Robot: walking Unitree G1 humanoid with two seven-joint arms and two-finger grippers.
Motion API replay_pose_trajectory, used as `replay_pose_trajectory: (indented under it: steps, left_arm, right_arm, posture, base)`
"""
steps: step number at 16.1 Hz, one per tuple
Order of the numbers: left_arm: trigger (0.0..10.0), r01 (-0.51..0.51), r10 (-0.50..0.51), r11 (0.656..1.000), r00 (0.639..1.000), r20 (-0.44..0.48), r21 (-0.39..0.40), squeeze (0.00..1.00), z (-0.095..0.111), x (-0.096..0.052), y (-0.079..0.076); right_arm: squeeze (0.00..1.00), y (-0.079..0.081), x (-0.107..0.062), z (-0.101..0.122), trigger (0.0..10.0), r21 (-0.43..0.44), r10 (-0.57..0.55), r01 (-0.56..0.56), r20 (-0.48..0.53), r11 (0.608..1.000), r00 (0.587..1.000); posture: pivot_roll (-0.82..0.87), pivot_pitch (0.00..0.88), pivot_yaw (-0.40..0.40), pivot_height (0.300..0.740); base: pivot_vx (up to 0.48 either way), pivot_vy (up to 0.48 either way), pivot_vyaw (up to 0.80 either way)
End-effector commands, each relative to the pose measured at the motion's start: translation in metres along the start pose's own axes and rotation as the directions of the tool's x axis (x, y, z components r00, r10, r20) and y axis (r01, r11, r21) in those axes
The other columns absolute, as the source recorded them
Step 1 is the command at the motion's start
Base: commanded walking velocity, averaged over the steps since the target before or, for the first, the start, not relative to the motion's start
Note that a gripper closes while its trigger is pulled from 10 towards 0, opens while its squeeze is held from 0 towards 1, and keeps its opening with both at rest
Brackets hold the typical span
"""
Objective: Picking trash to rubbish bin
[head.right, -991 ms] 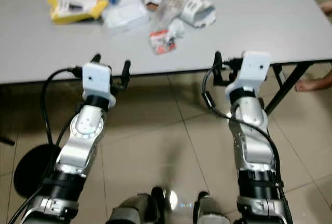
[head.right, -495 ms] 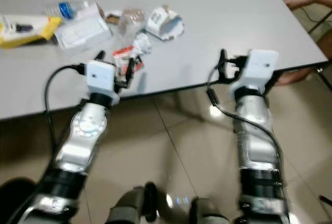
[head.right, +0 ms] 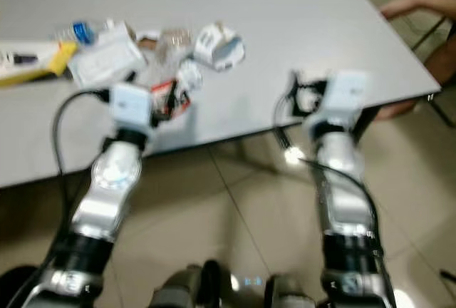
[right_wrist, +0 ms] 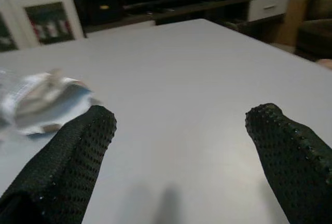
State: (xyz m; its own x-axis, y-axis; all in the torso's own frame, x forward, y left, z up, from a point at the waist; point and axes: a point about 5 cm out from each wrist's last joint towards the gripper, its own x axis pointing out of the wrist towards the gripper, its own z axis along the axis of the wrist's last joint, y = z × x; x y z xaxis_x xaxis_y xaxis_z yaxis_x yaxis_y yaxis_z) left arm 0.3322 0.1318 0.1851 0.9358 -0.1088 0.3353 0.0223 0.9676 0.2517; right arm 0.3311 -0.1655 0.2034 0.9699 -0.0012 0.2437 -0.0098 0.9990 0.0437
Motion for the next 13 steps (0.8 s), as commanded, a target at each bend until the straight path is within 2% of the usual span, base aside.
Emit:
replay_pose_trajectory:
  steps: [1, 13]
  left_arm:
    - [10.0, 0.005, -0.005, 1.0, 1.0, 0.005, -0.003, 0.0, 0.0008, -0.0006, -0.0026]
    - [10.0, -0.011, 0.011, 1.0, 1.0, 0.023, 0.001, 0.0, 0.0048, 0.0041, 0.0005]
  right_arm:
    - [0.0, -0.0064, -0.0009, 0.0002, 10.0, -0.004, -0.021, 0.021, 0.001, 1.0, 1.0]
    - [0.0, -0.0058, -0.0012, -0.0001, 10.0, -0.002, -0.018, 0.018, -0.003, 1.0, 1.0]
  posture:
    - [0.04, 0.249, 0.1, 0.74]
    - [0.05, 0.261, 0.099, 0.74]
  base:
    - [0.337, 0.0, 0.0]
    - [0.333, 0.0, 0.0]
